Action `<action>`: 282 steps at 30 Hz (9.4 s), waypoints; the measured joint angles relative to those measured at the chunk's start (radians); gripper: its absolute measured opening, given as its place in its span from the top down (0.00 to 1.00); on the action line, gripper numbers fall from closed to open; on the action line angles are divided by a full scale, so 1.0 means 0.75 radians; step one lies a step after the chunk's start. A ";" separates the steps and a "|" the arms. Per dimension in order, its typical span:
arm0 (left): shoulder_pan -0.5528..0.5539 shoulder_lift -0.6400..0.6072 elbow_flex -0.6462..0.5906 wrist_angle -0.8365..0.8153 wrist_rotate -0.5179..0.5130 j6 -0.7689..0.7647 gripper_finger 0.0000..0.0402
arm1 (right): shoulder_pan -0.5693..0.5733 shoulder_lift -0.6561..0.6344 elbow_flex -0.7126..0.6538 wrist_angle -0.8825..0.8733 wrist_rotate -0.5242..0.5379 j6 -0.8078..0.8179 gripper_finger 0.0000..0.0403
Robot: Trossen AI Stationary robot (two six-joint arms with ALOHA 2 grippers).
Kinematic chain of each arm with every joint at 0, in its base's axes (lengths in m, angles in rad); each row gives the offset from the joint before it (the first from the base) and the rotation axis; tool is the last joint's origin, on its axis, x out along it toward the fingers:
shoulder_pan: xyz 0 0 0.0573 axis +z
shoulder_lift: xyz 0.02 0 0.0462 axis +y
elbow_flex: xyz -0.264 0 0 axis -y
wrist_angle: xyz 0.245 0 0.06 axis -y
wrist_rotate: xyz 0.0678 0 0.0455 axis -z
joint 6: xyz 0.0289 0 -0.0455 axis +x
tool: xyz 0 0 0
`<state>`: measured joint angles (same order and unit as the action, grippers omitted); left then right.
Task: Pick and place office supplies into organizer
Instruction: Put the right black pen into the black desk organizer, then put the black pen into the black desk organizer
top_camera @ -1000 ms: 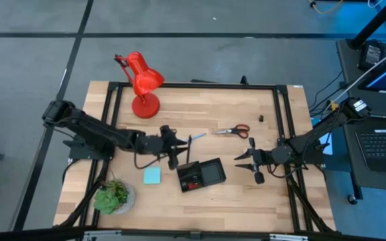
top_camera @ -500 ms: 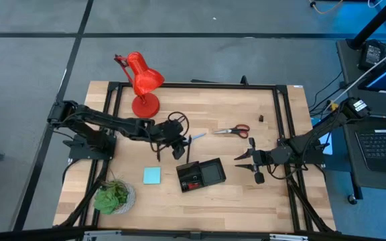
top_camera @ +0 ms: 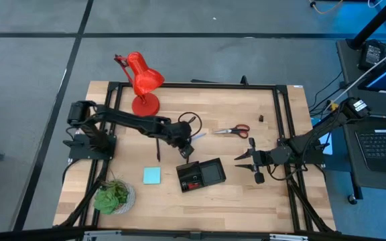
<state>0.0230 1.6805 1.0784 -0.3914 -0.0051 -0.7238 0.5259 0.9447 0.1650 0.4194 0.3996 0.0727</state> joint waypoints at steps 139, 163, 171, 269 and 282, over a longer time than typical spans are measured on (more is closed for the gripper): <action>-0.194 0.445 0.425 -0.684 -0.275 0.413 0.92 | 0.000 0.000 0.001 -0.132 0.000 0.013 0.70; -0.244 0.170 0.433 -0.768 -0.345 0.427 0.92 | 0.000 0.000 0.001 -0.132 0.000 0.031 0.70; -0.352 0.055 0.434 -0.717 -0.465 0.563 0.92 | -0.001 0.000 0.001 -0.124 0.001 0.037 0.70; -0.752 0.185 -0.094 0.721 -0.864 0.071 0.83 | 0.000 0.003 0.001 0.232 0.000 -0.038 0.70; -0.752 0.072 -0.041 0.709 -0.705 0.242 0.83 | -0.001 0.003 0.001 0.226 0.000 -0.038 0.70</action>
<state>-0.5407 1.7341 1.0478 0.1404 -0.5340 -0.5424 0.5255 0.9470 0.1654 0.5889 0.3995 0.0445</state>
